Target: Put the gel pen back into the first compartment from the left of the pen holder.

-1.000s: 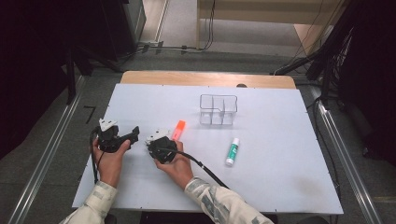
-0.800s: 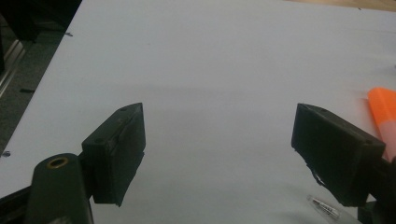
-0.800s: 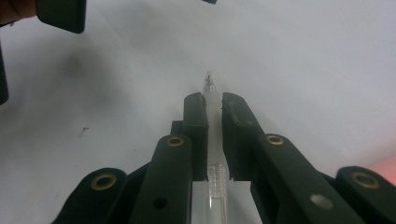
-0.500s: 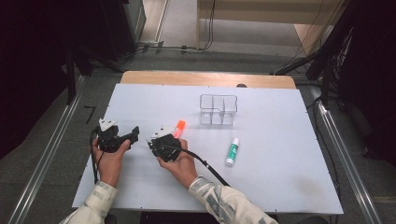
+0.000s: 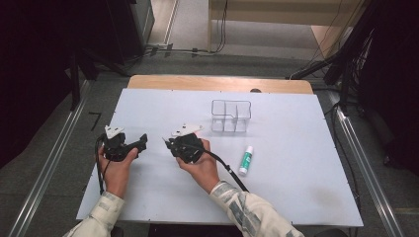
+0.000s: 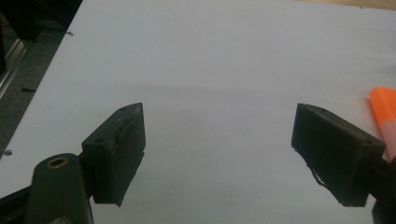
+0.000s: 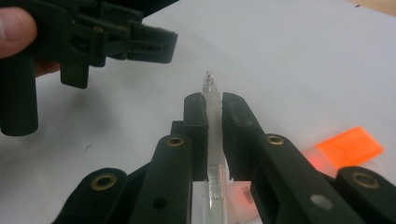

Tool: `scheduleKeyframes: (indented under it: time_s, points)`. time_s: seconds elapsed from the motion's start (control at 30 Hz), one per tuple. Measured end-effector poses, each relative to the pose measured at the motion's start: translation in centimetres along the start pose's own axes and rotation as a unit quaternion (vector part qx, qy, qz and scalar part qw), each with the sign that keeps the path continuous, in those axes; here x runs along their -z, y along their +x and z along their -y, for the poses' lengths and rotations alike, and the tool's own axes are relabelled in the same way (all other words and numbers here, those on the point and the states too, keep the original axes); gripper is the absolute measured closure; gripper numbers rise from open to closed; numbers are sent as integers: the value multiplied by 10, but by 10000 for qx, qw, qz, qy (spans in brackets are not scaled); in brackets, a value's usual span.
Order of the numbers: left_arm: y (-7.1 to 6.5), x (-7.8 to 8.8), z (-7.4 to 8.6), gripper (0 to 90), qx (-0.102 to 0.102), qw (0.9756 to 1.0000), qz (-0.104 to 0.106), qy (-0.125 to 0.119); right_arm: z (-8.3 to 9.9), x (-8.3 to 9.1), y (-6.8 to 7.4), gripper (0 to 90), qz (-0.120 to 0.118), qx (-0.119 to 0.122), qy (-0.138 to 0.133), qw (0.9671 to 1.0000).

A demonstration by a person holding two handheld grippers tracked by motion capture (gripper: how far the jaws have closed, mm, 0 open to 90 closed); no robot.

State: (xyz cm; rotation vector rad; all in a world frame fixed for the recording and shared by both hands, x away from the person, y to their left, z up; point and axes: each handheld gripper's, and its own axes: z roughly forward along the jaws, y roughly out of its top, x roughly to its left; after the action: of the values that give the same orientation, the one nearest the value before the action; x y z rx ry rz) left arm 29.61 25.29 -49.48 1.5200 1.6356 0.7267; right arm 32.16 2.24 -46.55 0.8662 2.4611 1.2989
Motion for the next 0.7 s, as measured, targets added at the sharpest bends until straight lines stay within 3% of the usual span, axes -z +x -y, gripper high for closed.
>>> scheduleKeyframes:
  time_s: [0.7]
  points:
    - [-1,-1,0,185,18,10000,17,14,-18,38,-50,785,386,-294,-331,9983]
